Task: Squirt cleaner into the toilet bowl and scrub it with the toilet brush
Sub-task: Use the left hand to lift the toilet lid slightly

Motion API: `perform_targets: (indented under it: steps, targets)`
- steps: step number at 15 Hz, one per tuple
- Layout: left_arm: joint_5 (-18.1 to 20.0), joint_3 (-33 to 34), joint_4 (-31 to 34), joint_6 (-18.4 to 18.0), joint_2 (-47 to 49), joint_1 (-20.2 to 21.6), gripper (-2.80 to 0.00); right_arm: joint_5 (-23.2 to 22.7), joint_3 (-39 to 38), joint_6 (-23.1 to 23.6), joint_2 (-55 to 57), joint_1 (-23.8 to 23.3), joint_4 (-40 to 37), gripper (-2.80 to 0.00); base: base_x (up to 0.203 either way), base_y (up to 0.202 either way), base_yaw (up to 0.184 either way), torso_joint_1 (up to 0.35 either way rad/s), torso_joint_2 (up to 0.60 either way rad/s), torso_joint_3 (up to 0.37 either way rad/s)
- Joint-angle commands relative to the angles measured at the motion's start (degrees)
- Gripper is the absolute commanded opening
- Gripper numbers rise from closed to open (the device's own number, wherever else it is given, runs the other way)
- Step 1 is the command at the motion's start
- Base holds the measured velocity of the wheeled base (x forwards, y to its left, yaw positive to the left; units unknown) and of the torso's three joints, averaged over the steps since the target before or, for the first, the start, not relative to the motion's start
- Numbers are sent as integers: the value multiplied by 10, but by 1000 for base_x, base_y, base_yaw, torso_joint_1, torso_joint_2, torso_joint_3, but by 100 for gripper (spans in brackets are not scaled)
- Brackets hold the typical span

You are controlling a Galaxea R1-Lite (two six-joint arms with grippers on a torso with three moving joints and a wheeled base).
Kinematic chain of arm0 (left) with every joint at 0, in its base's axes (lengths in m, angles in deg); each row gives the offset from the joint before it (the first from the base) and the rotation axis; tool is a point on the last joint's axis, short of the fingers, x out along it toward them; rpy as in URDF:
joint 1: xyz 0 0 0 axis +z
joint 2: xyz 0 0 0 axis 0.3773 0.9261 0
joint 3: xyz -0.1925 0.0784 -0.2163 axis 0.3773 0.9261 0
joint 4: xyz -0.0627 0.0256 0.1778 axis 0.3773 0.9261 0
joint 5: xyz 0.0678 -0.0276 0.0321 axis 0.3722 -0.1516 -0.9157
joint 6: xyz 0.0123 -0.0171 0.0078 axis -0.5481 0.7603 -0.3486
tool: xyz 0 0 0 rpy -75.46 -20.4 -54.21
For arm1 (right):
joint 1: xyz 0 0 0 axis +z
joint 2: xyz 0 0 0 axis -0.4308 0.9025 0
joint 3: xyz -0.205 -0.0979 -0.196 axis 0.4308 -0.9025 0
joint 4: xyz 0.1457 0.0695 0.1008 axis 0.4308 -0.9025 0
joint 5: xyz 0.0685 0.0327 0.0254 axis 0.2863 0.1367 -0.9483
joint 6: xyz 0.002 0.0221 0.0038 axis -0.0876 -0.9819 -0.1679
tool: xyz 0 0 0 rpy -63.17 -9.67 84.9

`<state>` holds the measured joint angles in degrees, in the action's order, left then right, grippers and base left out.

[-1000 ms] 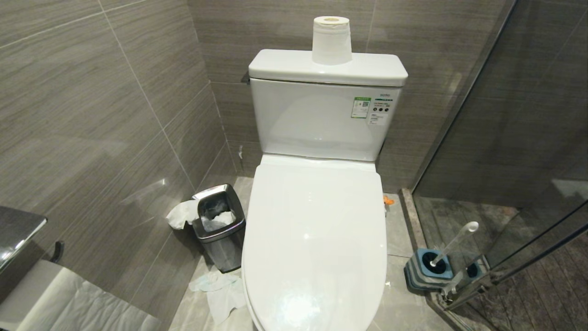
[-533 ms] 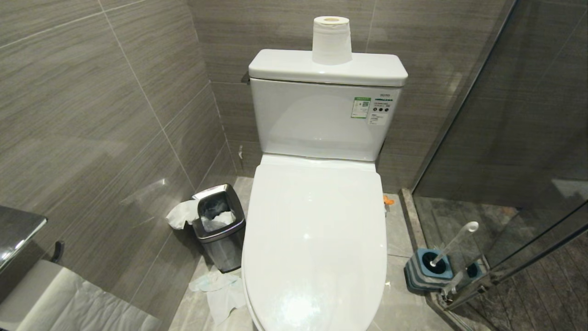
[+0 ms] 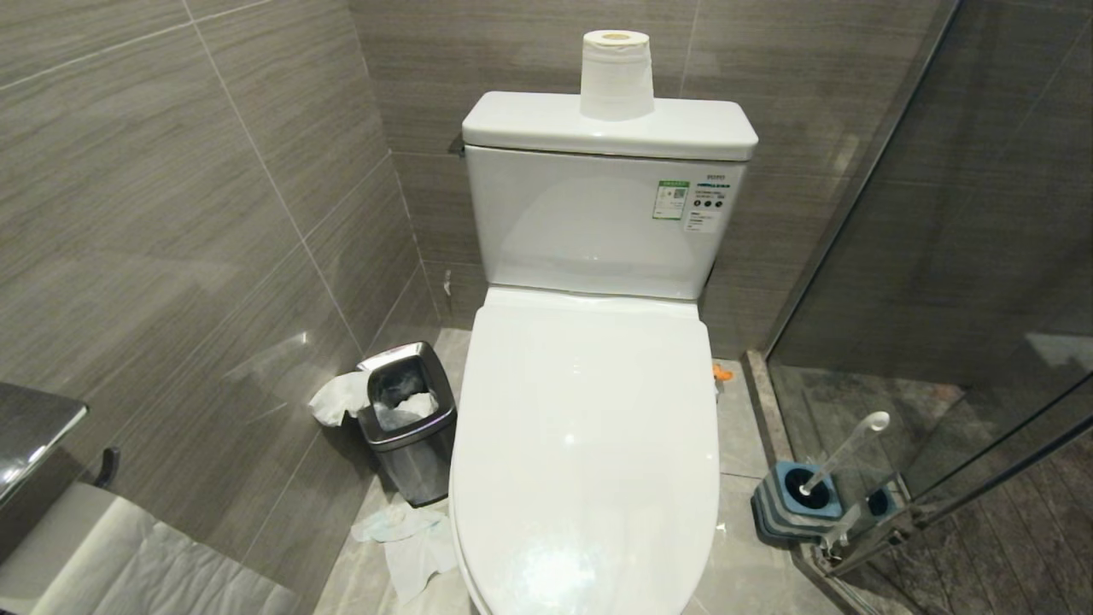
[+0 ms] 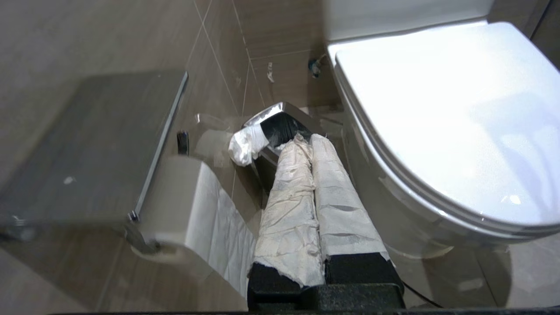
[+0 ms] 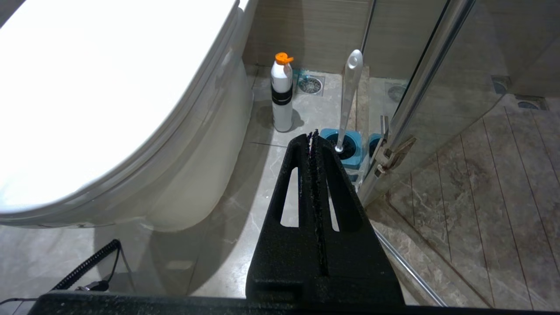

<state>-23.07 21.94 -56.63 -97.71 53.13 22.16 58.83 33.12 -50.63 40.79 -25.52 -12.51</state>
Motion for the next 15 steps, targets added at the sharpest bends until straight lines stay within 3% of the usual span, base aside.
perform_targets:
  steps: [1,7,15]
  targets:
    - [1,-39,-1,-1,67,0,-280,0,1,0,0,0,1,-280,0,0,0,0,0,0]
    - [6,-227,-6,-2,244,0,-280,-1,-1,-1,0,0,4,-280,0,0,0,0,0,0]
    - [1,-289,-2,-61,304,2,-280,-1,-1,-1,-1,0,4,-280,0,0,0,0,0,0]
